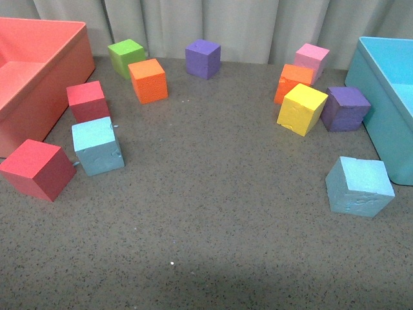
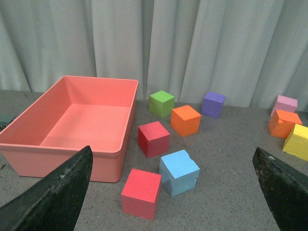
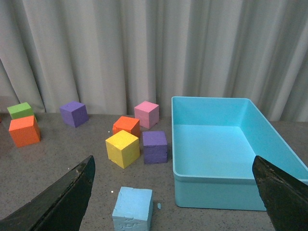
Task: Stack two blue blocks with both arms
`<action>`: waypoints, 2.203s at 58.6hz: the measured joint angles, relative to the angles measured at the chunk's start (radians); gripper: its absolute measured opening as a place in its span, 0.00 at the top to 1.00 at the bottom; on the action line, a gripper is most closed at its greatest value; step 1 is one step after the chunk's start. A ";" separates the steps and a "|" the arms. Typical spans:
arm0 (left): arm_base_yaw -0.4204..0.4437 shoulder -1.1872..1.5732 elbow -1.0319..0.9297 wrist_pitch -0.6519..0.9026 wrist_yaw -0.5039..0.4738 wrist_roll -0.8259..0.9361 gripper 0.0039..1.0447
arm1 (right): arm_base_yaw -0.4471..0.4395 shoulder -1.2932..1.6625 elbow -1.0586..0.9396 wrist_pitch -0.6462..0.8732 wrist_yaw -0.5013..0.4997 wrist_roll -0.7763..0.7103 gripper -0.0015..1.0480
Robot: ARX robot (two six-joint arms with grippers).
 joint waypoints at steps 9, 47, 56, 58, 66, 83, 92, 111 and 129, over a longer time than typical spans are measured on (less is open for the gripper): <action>0.000 0.000 0.000 0.000 0.000 0.000 0.06 | 0.000 0.000 0.000 0.000 0.000 0.000 0.09; 0.000 0.000 0.000 0.000 0.000 0.000 0.06 | 0.113 1.154 0.377 0.121 0.105 0.052 0.09; 0.000 0.000 0.000 0.000 0.000 0.000 0.06 | 0.113 1.447 0.565 -0.008 0.045 0.160 0.09; 0.000 0.000 0.000 0.000 0.000 0.000 0.06 | 0.113 1.489 0.592 -0.029 0.037 0.175 0.09; 0.000 0.000 0.000 0.000 0.000 0.000 0.06 | 0.122 1.621 0.673 -0.083 0.030 0.227 0.09; 0.000 0.000 0.000 0.000 0.000 0.000 0.06 | 0.137 1.809 0.811 -0.160 0.063 0.247 0.09; 0.000 0.000 0.000 0.000 0.000 0.000 0.06 | 0.144 1.913 0.902 -0.172 0.056 0.247 0.09; 0.000 0.000 0.000 0.000 0.000 0.000 0.06 | 0.150 2.039 1.029 -0.233 0.066 0.245 0.25; 0.000 0.000 0.000 0.000 0.000 0.000 0.06 | 0.151 2.053 1.045 -0.254 0.061 0.241 0.54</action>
